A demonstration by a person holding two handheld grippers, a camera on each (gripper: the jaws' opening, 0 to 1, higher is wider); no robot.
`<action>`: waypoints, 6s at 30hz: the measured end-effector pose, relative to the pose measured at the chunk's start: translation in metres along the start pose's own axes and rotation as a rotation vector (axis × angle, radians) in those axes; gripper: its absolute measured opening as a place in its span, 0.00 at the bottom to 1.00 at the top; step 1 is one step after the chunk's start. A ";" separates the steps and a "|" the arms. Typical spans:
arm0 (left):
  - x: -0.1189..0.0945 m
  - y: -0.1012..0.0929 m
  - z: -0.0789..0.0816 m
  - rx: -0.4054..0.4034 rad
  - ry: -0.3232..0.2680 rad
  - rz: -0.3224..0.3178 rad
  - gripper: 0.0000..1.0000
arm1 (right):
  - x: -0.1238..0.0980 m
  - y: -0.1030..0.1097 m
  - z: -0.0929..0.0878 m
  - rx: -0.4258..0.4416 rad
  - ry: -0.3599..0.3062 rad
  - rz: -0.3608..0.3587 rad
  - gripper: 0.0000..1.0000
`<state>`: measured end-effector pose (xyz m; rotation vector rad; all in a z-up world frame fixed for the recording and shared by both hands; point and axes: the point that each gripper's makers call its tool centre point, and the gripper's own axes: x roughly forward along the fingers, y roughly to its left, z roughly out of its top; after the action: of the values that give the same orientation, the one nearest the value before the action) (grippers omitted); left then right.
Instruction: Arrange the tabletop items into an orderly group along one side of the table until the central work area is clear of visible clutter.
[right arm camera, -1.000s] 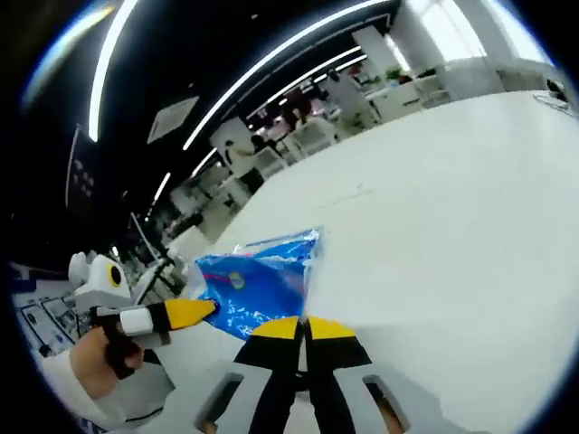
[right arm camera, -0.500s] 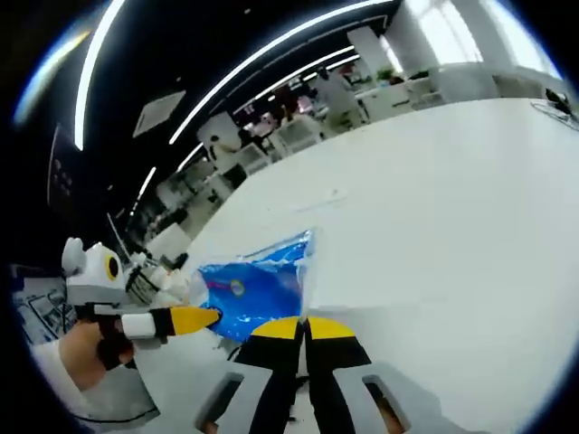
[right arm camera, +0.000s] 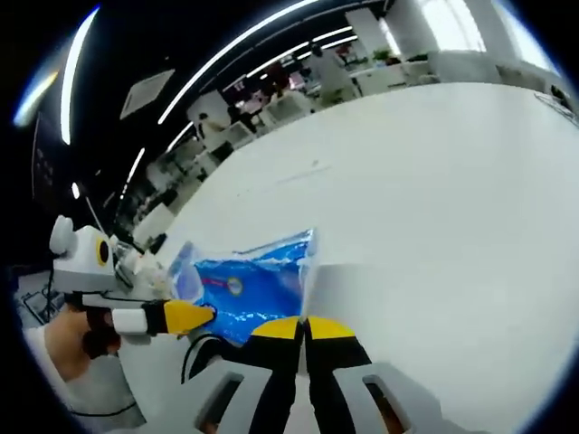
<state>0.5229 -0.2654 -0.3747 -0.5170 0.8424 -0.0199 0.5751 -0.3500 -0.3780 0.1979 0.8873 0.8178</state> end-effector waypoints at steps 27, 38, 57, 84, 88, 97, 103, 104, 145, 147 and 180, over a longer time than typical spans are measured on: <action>0.006 0.029 -0.005 -0.084 0.026 0.061 0.11 | 0.018 -0.003 -0.020 0.002 0.052 -0.029 0.00; -0.010 0.025 0.007 -0.069 -0.030 0.053 0.28 | 0.009 0.008 -0.007 -0.018 -0.027 0.022 0.29; -0.091 0.032 0.004 0.037 -0.227 0.054 0.99 | -0.089 0.030 -0.013 0.051 -0.158 0.132 0.77; -0.169 0.047 -0.027 0.069 -0.285 0.130 0.92 | -0.149 0.020 -0.047 0.143 -0.244 0.148 0.84; -0.172 0.049 -0.018 0.060 -0.321 0.121 0.92 | -0.145 0.010 -0.061 0.138 -0.201 0.116 0.83; -0.189 0.093 -0.024 0.146 -0.277 0.087 0.91 | -0.128 0.037 -0.064 0.139 -0.236 0.054 0.81; -0.212 0.130 -0.018 0.177 -0.279 0.073 0.89 | -0.101 0.090 -0.074 0.203 -0.254 0.031 0.76; -0.213 0.140 -0.017 0.184 -0.268 0.083 0.88 | -0.097 0.096 -0.075 0.214 -0.257 0.031 0.75; -0.096 0.182 0.055 0.379 -0.079 0.220 0.61 | 0.034 0.178 -0.062 0.114 -0.074 0.064 0.34; -0.092 0.182 0.056 0.428 -0.015 0.260 0.59 | 0.044 0.176 -0.062 0.129 -0.065 0.068 0.34; -0.055 0.228 0.075 0.392 0.190 0.339 0.23 | 0.085 0.163 -0.076 0.150 0.074 0.052 0.03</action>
<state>0.4975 -0.0212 -0.3958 0.0003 1.0732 0.0771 0.4588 -0.1904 -0.4011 0.3248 1.0173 0.8118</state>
